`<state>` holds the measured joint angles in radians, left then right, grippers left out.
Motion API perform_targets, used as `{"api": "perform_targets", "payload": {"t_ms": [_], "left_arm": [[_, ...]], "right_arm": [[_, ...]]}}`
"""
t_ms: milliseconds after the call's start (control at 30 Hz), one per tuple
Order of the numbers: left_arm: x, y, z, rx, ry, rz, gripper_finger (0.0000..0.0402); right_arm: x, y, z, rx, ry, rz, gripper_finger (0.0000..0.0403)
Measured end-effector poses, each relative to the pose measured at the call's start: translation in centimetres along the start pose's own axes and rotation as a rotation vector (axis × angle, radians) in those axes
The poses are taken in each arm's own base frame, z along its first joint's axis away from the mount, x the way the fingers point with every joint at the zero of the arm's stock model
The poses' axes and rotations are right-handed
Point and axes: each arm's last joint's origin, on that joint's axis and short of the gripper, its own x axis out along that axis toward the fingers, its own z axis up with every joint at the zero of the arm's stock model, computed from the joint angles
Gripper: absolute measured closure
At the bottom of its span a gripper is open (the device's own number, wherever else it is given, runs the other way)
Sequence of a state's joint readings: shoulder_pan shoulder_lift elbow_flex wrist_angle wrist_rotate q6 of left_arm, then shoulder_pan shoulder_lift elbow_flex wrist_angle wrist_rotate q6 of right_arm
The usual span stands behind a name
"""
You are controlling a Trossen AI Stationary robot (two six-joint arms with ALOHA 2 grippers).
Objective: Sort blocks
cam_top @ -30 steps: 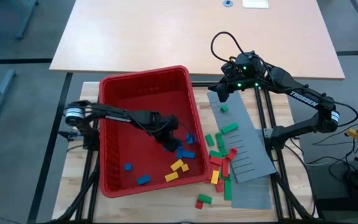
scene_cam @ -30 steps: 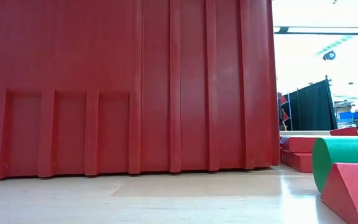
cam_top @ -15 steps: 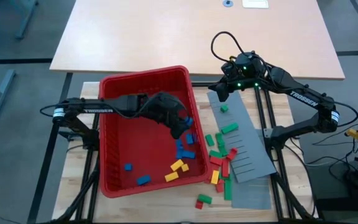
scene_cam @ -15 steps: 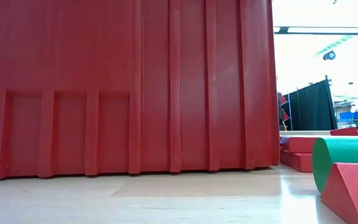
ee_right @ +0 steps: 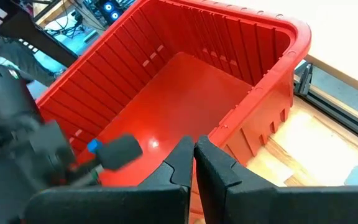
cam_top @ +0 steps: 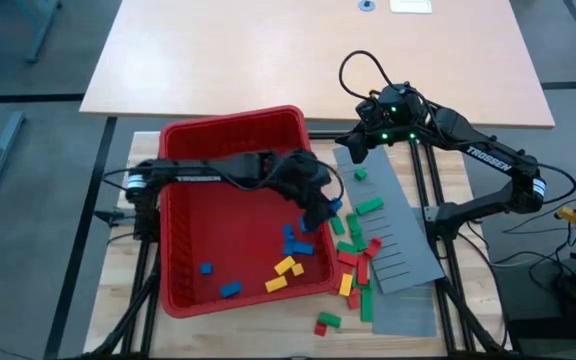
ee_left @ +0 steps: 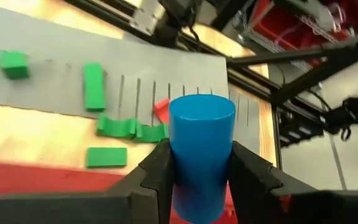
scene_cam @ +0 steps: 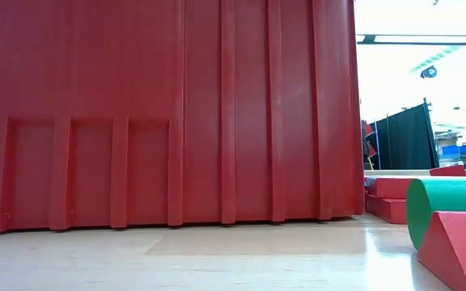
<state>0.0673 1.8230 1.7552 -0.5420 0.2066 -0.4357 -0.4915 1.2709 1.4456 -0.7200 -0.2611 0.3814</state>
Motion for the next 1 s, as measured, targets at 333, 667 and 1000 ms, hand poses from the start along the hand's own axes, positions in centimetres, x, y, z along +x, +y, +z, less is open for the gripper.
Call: {"api": "perform_targets", "payload": {"t_ms": [333,667,1000], "left_arm": [[3.9,0.6,-0.1,-0.006,0.085,-0.080,0.0303],[3.9,0.6,0.0,0.018,0.082,-0.084,0.0094],[2.1,0.9,0.0,0.056,0.123,-0.046,0.0090]], "right_arm": [[0.0,0.0,0.0,0.000,0.000,0.000,0.0403],[0.0,0.0,0.0,-0.013,0.004,-0.001,0.0403],[0.0,0.0,-0.1,-0.022,0.008,-0.002,0.0403]]}}
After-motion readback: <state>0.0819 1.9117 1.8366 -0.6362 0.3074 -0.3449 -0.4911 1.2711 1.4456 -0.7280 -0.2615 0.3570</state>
